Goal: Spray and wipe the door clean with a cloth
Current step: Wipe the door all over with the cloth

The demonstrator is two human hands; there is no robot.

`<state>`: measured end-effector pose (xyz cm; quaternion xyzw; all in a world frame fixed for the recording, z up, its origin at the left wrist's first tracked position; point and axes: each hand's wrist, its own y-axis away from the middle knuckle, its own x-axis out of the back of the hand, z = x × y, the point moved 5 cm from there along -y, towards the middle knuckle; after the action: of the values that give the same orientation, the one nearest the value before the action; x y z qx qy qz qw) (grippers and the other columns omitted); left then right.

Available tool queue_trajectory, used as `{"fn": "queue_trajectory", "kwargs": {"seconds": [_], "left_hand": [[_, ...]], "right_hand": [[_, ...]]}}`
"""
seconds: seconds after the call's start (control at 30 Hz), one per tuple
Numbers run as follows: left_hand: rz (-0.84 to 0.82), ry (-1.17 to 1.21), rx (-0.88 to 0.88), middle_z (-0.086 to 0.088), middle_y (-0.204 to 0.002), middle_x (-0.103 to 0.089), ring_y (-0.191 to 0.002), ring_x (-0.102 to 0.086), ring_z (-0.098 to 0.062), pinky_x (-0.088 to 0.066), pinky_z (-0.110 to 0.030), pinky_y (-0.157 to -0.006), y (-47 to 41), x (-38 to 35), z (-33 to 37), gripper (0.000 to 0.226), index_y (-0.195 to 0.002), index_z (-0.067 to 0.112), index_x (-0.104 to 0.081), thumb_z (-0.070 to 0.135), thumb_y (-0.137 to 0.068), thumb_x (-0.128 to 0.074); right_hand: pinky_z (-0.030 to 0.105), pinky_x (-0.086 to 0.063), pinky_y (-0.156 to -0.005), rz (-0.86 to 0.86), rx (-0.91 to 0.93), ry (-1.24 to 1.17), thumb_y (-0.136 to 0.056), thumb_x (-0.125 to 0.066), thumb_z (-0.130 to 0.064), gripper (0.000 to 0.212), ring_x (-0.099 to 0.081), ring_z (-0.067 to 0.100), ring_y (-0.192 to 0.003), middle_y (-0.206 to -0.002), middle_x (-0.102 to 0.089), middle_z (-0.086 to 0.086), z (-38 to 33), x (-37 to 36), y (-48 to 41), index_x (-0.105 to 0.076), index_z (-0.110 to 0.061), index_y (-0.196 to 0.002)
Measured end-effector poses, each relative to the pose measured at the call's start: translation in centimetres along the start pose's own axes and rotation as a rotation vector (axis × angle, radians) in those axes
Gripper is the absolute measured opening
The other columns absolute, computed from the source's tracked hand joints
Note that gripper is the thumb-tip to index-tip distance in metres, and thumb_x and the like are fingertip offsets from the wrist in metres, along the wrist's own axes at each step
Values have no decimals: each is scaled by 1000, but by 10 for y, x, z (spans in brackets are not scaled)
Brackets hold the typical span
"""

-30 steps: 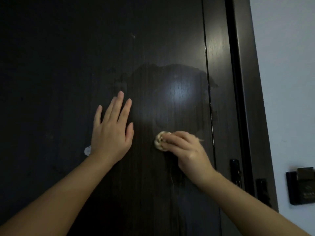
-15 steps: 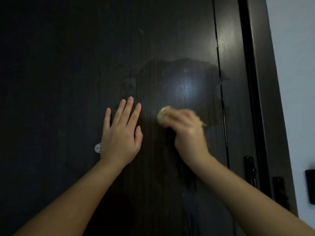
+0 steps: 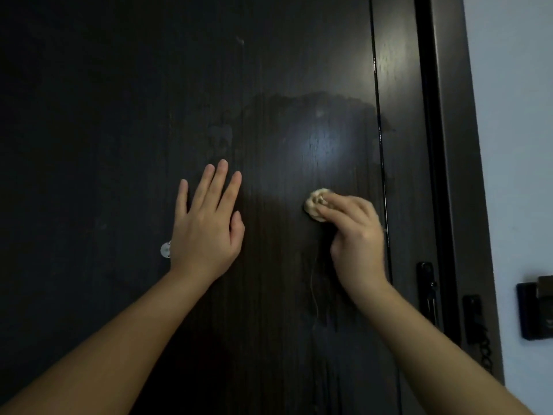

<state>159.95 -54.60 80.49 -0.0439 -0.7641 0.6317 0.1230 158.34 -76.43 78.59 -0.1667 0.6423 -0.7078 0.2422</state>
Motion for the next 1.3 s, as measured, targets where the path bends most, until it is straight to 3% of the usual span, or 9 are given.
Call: {"fn": "queue_trajectory", "kwargs": {"seconds": [0.17,0.3,0.33,0.47,0.6,0.77,0.97,1.17,1.3], "left_hand": [[-18,-11,0,-5,-159,-18,-147,-11,-19,-11,-50,-118,0,1,0,58,-149,17,-27,30,-93,-31],[-17,-2,14,-5,-159,-18,-147,-12,-20,-10,-50,-118,1,0,0,58,-149,17,-27,30,-93,-30],[-19,-3,16,-5,-159,-18,-147,-12,-20,-10,-50,-118,1,0,0,58,-150,17,-27,30,-93,-30],[-36,-6,13,-6,-159,-18,-147,-12,-21,-10,-50,-118,0,1,2,58,-149,16,-27,29,-93,-30],[-81,7,41,-8,-161,-7,-148,-5,-22,-8,-52,-118,8,5,5,59,-152,16,-20,29,-95,-32],[-165,-63,-78,-9,-160,-8,-148,-5,-24,-6,-55,-117,63,-3,10,61,-151,15,-21,32,-93,-31],[-168,-45,-65,-7,-160,-14,-148,-7,-22,-7,-53,-117,70,-8,8,61,-150,16,-23,34,-92,-31],[-166,-55,-61,-7,-159,-14,-148,-8,-22,-8,-52,-118,70,-7,8,61,-150,16,-23,33,-92,-30],[-180,-55,-56,-6,-159,-13,-148,-7,-22,-7,-51,-118,70,-8,9,61,-150,17,-24,34,-92,-31]], "right_hand": [[42,-48,-90,-313,437,14,-95,-47,-8,28,-59,27,-110,-120,-66,4,-22,0,69,-72,-13,-108],[44,-50,-85,-11,-49,69,-79,-42,2,40,-58,28,-102,-113,-69,7,28,23,22,-74,-8,-100],[41,-49,-87,-6,-57,67,-78,-42,2,40,-56,26,-103,-113,-69,7,19,20,32,-74,-7,-101],[41,-48,-90,-259,308,76,-82,-52,7,36,-58,27,-108,-120,-66,5,4,16,75,-73,-11,-105],[40,-50,-88,4,-150,153,-71,-51,18,47,-54,28,-103,-117,-67,8,50,43,32,-72,-6,-105],[44,-51,-82,-169,97,131,-79,-44,4,41,-56,27,-104,-120,-66,4,19,41,100,-73,-9,-104],[35,-49,-89,67,-169,181,-72,-50,18,48,-55,30,-102,-118,-67,11,55,42,-4,-71,-4,-110],[47,-51,-82,-178,81,151,-82,-43,0,40,-55,29,-105,-124,-64,8,30,45,101,-72,-6,-109],[45,-51,-84,-37,-143,129,-76,-44,5,44,-57,29,-102,-116,-68,7,34,33,37,-72,-7,-106]]}}
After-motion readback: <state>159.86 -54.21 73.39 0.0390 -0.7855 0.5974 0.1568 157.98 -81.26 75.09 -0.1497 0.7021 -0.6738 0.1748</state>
